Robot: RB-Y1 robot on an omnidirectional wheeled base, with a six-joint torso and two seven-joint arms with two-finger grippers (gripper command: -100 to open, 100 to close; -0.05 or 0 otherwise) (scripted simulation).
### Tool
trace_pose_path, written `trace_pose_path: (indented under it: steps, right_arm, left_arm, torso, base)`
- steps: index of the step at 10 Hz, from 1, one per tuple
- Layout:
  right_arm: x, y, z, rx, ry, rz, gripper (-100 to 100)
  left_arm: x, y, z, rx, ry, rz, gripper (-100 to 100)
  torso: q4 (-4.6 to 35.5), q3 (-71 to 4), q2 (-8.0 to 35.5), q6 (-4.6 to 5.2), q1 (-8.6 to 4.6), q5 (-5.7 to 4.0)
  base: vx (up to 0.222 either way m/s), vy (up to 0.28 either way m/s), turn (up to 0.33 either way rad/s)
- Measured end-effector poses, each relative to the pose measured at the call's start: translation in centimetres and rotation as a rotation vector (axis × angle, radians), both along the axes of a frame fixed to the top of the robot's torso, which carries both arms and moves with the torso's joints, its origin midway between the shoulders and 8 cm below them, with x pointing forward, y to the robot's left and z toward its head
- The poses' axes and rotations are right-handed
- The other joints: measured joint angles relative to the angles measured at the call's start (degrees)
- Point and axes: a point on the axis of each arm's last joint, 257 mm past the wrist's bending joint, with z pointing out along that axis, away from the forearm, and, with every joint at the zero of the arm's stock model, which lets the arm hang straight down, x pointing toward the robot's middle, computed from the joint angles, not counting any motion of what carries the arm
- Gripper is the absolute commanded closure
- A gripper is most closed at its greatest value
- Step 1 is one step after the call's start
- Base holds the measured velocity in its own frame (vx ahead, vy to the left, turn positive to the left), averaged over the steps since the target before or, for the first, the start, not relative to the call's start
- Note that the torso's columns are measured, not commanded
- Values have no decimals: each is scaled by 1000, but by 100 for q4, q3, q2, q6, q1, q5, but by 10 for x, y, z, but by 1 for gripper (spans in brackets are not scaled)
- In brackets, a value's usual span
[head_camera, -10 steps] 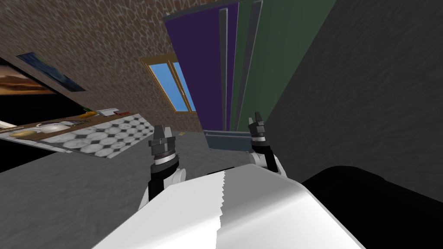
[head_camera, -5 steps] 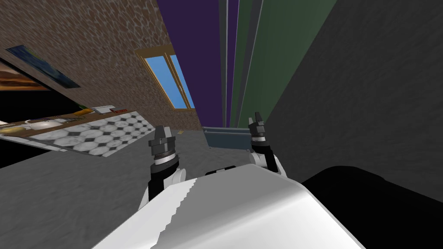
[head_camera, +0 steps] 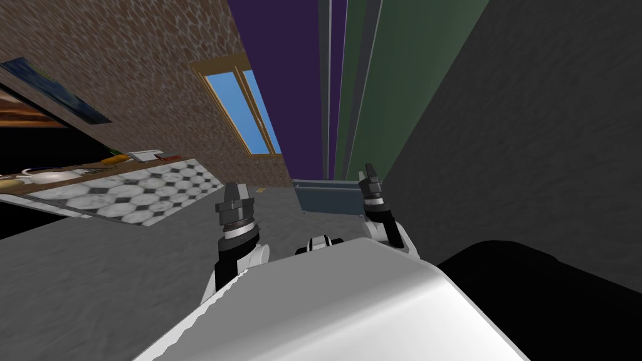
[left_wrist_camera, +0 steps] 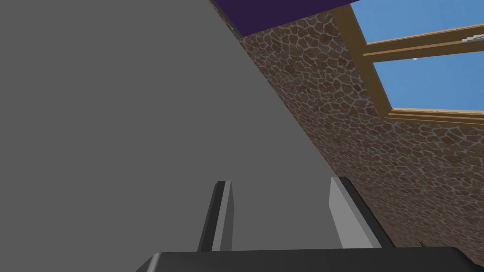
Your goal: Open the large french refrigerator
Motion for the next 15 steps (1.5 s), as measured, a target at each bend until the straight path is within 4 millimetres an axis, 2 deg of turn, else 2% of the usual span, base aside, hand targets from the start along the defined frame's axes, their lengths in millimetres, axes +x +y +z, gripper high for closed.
trace_pose_path:
  steps: [2,8,15]
  right_arm:
    - [8,5,-11,-79,29,-13,-100]
    - [35,1,-48,-352,130,-136,-100]
    - [71,-28,-105,-695,269,-352,-100]
  left_arm:
    - [0,0,0,0,0,0,0]
    - [0,0,0,0,0,0,0]
    - [0,0,0,0,0,0,0]
  torso:
    - [7,-5,7,0,-1,0]
    - [8,-3,11,0,-5,-2]
    - [8,-3,10,0,-5,-2]
  base:
    - [31,47,4]
    - [53,66,5]
    - [64,80,5]
